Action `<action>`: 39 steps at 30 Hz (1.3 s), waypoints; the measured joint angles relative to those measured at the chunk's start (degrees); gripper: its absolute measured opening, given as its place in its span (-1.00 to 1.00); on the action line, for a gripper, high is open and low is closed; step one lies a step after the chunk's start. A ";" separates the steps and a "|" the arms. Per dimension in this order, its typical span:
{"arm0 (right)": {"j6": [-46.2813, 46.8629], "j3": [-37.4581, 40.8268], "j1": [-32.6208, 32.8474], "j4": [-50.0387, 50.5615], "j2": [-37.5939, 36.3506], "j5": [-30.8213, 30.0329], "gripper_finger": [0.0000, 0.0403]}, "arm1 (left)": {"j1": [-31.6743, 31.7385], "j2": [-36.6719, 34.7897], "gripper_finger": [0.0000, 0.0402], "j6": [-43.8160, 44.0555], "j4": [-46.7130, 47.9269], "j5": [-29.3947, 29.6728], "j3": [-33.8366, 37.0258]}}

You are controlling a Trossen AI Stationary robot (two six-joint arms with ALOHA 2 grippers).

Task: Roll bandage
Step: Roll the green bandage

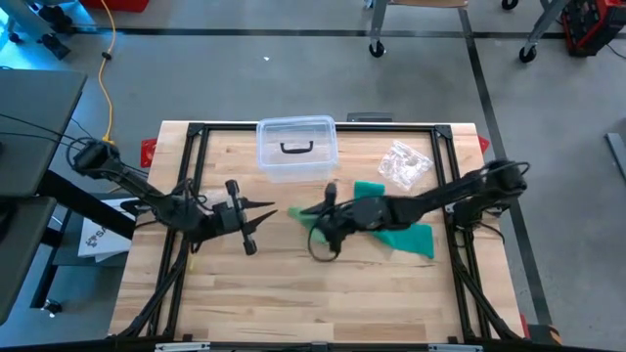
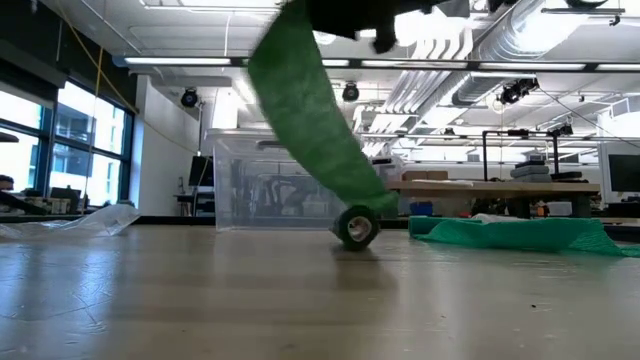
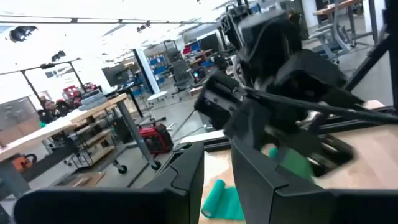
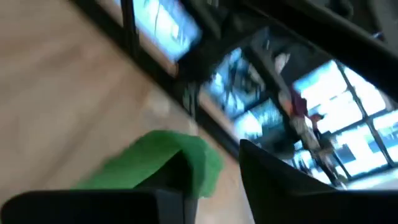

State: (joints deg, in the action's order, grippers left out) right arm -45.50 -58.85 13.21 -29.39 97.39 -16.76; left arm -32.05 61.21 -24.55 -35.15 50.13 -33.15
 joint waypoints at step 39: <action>30.19 -45.44 1.67 72.14 17.03 -3.96 0.12 | -27.35 -0.11 -0.64 15.72 9.57 32.52 -4.12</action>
State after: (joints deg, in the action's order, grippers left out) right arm -15.31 -104.29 14.88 42.76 114.43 -20.71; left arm -59.41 61.10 -8.83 -25.59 82.66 -37.26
